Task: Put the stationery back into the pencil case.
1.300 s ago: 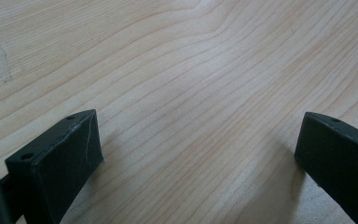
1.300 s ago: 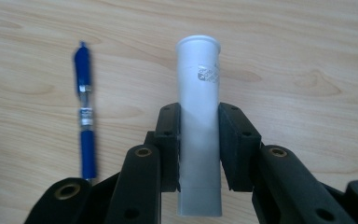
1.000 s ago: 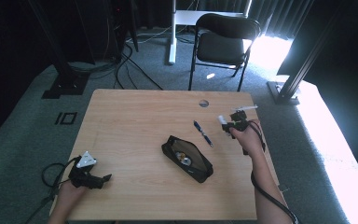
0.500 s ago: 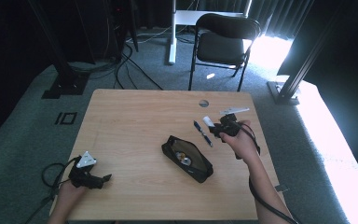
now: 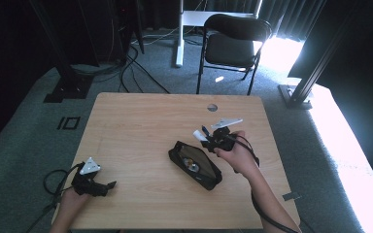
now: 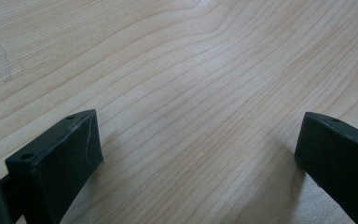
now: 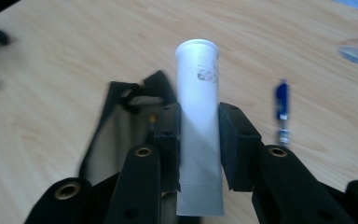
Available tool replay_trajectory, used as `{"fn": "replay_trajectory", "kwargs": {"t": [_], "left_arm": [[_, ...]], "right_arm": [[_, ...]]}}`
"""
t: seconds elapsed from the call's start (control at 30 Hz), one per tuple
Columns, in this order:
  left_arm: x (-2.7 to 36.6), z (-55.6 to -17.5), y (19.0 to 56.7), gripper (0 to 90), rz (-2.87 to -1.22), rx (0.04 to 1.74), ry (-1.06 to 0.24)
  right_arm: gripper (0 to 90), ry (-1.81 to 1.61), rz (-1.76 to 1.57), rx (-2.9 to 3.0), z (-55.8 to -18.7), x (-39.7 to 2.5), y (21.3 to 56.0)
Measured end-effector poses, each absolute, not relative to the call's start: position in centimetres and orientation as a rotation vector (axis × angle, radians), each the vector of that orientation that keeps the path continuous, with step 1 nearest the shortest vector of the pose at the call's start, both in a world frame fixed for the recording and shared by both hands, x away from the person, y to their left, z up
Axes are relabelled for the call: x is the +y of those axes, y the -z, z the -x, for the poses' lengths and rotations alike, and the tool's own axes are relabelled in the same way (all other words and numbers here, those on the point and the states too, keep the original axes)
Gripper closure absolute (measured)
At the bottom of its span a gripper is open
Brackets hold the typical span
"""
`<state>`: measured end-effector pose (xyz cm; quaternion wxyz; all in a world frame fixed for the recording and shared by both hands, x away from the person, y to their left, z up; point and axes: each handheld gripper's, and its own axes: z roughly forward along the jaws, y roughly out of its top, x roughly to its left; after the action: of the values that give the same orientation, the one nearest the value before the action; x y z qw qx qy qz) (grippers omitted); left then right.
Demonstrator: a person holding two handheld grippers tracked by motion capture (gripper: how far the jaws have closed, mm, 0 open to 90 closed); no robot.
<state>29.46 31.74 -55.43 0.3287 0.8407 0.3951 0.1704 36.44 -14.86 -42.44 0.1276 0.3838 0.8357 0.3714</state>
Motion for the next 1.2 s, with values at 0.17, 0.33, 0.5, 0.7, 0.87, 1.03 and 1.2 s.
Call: {"fn": "replay_trajectory", "kwargs": {"t": [0.17, 0.33, 0.5, 0.7, 0.87, 1.03, 1.2], "left_arm": [[31.7, -29.5, 55.4, 0.7, -2.198, 1.036, -0.444], [31.7, -29.5, 55.4, 0.6, -2.198, 1.037, -0.445], [31.7, -29.5, 55.4, 0.7, -2.199, 1.035, -0.445], [31.7, -29.5, 55.4, 0.7, -2.199, 1.036, -0.445], [31.7, -29.4, 55.4, 0.7, -2.198, 1.037, -0.444], [31.7, -29.5, 55.4, 0.7, -2.198, 1.037, -0.443], [31.7, -29.5, 55.4, 0.6, -2.198, 1.037, -0.443]], "right_arm": [[70.2, -1.096, -1.064, 2.482, -35.5, -13.2, 43.0], [70.2, -1.061, -1.027, 2.521, -35.1, -12.1, 43.9], [70.2, -0.997, -1.009, 2.569, -35.1, -11.5, 45.2], [70.2, -0.944, -1.015, 2.601, -35.4, -11.0, 46.6], [70.2, -0.878, -1.029, 2.636, -35.9, -10.4, 47.4], [70.2, -0.824, -1.017, 2.653, -36.2, -9.8, 48.3], [70.2, -0.783, -1.026, 2.681, -36.5, -9.2, 49.2]]}}
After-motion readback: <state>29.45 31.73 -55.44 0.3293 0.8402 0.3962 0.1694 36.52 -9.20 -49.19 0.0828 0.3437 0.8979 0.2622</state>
